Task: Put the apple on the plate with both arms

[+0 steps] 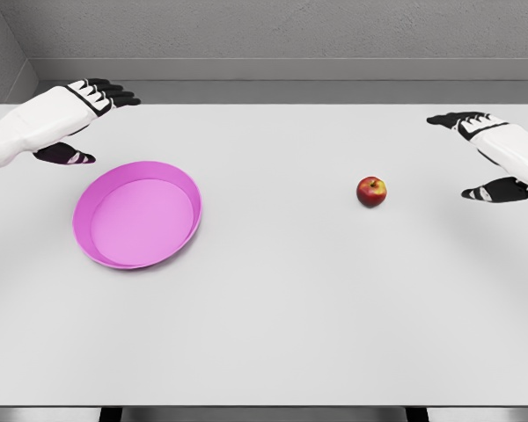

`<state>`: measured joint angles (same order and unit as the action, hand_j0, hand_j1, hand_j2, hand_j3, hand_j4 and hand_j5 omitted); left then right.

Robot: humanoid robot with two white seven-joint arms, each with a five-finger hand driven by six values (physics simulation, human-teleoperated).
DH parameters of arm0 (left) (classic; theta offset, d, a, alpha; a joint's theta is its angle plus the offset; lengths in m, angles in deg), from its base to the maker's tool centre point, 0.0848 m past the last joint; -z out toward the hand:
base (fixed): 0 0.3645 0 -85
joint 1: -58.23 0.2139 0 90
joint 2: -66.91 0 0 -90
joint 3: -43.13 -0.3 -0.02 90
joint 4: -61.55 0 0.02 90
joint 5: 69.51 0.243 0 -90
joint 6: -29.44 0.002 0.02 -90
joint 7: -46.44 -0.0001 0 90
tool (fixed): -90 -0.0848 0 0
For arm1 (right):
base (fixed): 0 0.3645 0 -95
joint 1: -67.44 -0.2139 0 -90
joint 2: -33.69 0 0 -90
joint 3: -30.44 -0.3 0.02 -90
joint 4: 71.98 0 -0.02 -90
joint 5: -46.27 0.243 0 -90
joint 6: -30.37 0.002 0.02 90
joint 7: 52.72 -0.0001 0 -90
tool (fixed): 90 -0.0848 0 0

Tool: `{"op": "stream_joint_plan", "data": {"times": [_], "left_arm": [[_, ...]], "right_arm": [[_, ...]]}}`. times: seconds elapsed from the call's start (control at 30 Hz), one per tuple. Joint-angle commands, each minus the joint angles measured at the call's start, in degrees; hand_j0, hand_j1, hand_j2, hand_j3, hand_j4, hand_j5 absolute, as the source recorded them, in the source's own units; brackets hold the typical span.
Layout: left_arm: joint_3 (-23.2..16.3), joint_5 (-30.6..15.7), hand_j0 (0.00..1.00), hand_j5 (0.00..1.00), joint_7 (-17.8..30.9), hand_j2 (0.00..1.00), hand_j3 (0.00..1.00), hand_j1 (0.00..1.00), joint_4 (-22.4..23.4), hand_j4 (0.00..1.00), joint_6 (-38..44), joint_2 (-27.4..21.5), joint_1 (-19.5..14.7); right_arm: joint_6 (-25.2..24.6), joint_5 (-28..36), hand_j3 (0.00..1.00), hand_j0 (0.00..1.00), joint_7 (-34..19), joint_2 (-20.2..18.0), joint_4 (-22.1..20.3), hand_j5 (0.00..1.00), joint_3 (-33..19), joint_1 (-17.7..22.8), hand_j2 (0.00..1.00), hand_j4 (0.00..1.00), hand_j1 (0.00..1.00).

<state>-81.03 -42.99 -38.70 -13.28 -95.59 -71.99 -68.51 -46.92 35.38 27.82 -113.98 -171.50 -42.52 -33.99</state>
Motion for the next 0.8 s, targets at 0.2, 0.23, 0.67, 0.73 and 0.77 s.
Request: {"op": "stream_joint_plan", "data": {"times": [0.2, 0.23, 0.67, 0.73, 0.77], "left_arm": [[-0.1, -0.2, 1.0, 1.0, 0.1, 1.0, 1.0, 1.0, -0.1, 1.0, 0.0, -0.3, 0.1], [-0.1, -0.2, 1.0, 1.0, 0.1, 1.0, 1.0, 1.0, -0.1, 1.0, 0.0, -0.1, 0.1], [-0.3, -0.1, 1.0, 1.0, 0.2, 1.0, 1.0, 1.0, -0.4, 1.0, 0.0, 0.1, 0.2], [-0.3, -0.2, 1.0, 1.0, 1.2, 1.0, 1.0, 1.0, -0.6, 1.0, 0.0, 0.1, 0.2], [-0.3, -0.1, 1.0, 1.0, 1.3, 1.0, 1.0, 1.0, -0.5, 1.0, 0.0, 0.2, 0.2]], "right_arm": [[-0.1, 0.2, 1.0, 1.0, -1.6, 0.6, -0.2, 1.0, 2.6, -2.0, 1.0, 1.0, 1.0], [-0.2, 0.2, 1.0, 1.0, -1.8, 1.7, 0.0, 1.0, 7.3, -5.3, 1.0, 1.0, 1.0], [-19.7, -0.3, 1.0, 1.0, -18.6, 12.1, 8.2, 1.0, 26.5, -23.7, 1.0, 1.0, 1.0], [-19.7, -0.3, 1.0, 1.0, -20.8, 13.5, 10.6, 1.0, 27.8, -26.1, 1.0, 1.0, 1.0], [-19.7, -0.3, 1.0, 1.0, -21.0, 13.6, 10.9, 1.0, 27.9, -26.3, 1.0, 1.0, 1.0]]}}
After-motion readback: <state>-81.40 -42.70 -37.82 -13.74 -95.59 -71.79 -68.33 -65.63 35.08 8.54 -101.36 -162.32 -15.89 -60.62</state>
